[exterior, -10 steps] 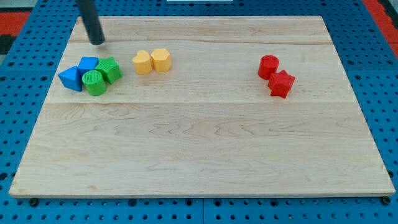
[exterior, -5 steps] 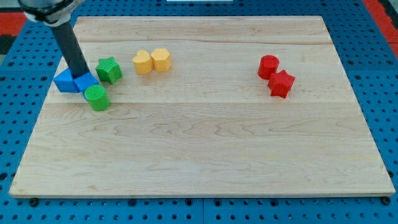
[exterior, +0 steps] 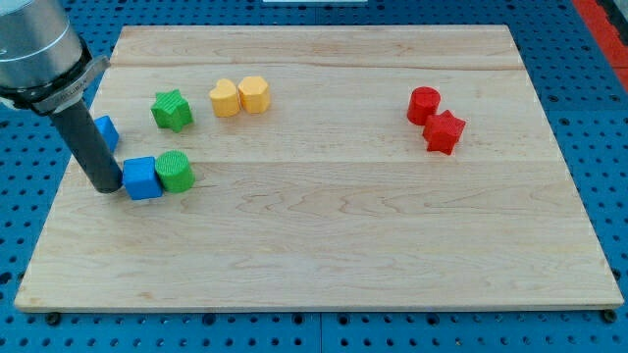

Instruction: Move blue cube along with green circle slightly down and a bit up

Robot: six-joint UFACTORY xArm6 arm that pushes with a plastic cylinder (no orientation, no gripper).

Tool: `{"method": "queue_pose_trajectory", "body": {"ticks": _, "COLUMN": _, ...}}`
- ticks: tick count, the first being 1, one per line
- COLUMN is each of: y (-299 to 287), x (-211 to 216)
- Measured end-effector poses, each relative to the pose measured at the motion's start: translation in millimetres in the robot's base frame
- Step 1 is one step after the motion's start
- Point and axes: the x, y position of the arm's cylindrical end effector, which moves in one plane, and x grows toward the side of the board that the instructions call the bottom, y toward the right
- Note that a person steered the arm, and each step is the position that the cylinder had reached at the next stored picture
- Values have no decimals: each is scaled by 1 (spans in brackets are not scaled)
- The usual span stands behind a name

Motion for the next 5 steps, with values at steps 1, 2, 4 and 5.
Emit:
{"method": "queue_pose_trajectory", "body": {"ticks": 1, "y": 14, "x": 8}}
{"method": "queue_pose_trajectory", "body": {"ticks": 2, "y": 29, "x": 34}}
{"method": "queue_pose_trajectory", "body": {"ticks": 4, "y": 71, "x": 27}}
{"method": "queue_pose_trajectory", "body": {"ticks": 5, "y": 75, "x": 17}}
